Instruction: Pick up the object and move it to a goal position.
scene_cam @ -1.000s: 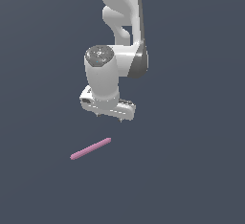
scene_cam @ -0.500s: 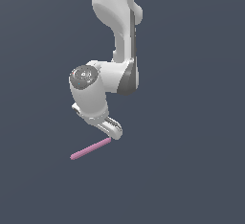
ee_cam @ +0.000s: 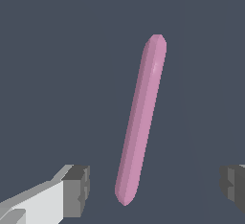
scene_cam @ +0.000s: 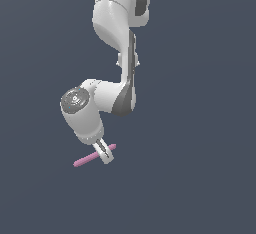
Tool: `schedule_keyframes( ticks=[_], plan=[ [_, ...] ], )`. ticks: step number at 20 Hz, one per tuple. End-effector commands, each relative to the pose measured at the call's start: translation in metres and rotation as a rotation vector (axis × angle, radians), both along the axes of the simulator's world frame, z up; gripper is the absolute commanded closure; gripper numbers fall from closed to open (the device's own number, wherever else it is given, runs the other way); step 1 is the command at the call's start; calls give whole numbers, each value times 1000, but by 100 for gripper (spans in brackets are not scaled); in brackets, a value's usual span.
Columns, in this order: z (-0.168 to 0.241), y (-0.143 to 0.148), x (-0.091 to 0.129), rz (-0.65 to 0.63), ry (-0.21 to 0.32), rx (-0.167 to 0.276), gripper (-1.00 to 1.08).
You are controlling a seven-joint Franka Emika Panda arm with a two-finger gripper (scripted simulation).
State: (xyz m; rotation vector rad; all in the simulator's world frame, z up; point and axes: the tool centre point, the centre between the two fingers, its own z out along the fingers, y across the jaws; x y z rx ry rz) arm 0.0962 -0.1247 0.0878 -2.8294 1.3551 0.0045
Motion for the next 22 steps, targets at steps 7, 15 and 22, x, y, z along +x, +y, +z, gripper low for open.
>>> schedule_keyframes(
  ticks=[7,15,22],
  plan=[
    [-20,-16,13,-156,0,-4,-92],
    [-25,-19,15,-189,0,-5,-92],
    [-45,-19,14,-191,0,-5,-92]
  ],
)
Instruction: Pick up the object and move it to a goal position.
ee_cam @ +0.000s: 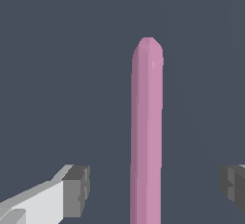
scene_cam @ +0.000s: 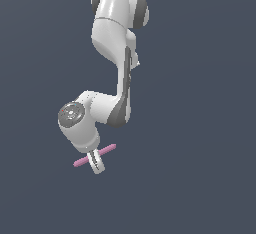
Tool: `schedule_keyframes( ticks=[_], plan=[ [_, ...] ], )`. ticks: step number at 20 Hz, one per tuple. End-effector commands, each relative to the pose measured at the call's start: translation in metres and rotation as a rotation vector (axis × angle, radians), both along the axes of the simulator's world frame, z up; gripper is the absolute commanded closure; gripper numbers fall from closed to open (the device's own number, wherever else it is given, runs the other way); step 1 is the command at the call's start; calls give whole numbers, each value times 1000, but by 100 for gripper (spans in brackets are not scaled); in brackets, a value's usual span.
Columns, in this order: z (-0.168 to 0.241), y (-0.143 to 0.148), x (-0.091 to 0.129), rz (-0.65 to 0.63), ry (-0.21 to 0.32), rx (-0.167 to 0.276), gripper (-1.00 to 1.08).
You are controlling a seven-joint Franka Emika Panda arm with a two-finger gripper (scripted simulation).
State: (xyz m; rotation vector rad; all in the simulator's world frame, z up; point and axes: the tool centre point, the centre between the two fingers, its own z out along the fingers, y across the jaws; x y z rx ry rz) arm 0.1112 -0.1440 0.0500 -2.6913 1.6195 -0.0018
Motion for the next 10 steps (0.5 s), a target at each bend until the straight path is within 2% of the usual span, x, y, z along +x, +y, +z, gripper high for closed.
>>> schedule_keyframes(
  ticks=[1,5,10],
  plan=[
    [-14,0,-1,-2,2,0,-92],
    [-33,0,-1,-4,1,1,-92],
    [-38,0,0,-4,1,1,-92]
  ],
)
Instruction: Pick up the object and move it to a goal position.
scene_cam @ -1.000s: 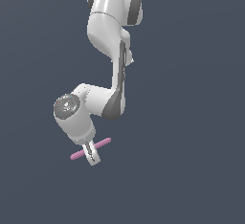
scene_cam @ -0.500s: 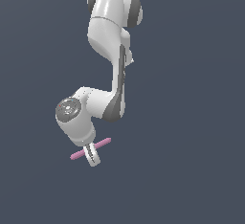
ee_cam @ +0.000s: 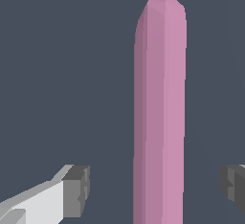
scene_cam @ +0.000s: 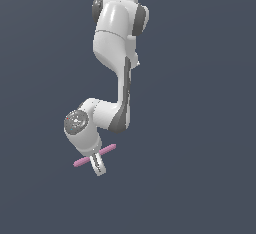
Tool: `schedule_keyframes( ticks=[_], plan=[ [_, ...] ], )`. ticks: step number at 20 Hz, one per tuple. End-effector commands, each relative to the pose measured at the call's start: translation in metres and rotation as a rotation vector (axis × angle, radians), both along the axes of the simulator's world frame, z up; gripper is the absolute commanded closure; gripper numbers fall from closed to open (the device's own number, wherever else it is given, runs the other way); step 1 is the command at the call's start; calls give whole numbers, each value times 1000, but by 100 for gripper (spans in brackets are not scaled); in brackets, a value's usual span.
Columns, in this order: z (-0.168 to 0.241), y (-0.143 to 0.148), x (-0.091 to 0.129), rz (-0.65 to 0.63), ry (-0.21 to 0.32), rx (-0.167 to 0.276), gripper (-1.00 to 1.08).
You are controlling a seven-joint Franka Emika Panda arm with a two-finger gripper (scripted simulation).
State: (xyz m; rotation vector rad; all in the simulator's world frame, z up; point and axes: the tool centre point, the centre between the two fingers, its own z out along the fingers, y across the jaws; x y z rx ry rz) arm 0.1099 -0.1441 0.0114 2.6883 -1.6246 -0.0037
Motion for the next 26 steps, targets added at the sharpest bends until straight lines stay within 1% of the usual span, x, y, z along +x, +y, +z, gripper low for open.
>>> schedule_keyframes(
  ticks=[1,2,16,21,26],
  plan=[
    [1,0,1,0,-2,0,-92],
    [1,0,1,0,-2,0,108],
    [1,-1,0,0,-2,0,108],
    [2,-3,-7,0,-2,0,108],
    [4,-6,-20,0,-2,-1,108]
  ],
)
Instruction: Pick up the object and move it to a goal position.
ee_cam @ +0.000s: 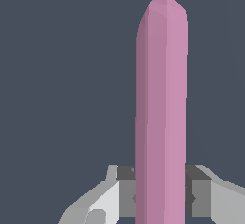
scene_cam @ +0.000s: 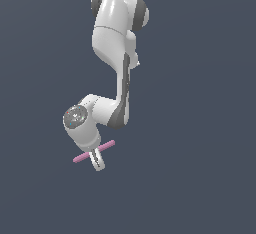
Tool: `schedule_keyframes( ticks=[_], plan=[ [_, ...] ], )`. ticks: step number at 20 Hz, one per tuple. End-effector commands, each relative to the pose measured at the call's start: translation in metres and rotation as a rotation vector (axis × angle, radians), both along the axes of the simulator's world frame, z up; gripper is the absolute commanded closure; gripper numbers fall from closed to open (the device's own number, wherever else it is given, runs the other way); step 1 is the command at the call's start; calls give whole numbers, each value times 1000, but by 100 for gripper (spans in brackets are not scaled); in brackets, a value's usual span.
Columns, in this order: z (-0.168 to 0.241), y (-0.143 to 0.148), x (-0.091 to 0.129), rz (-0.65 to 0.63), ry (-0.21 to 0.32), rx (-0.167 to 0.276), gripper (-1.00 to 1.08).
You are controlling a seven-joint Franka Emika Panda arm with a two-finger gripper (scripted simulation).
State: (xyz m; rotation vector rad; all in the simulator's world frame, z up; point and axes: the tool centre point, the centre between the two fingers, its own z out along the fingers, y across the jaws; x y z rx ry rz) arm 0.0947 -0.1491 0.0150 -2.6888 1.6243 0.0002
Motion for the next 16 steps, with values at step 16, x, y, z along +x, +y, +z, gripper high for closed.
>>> schedule_keyframes(
  ticks=[16],
  plan=[
    [14,-26,-86,0,0,0,108]
  ],
)
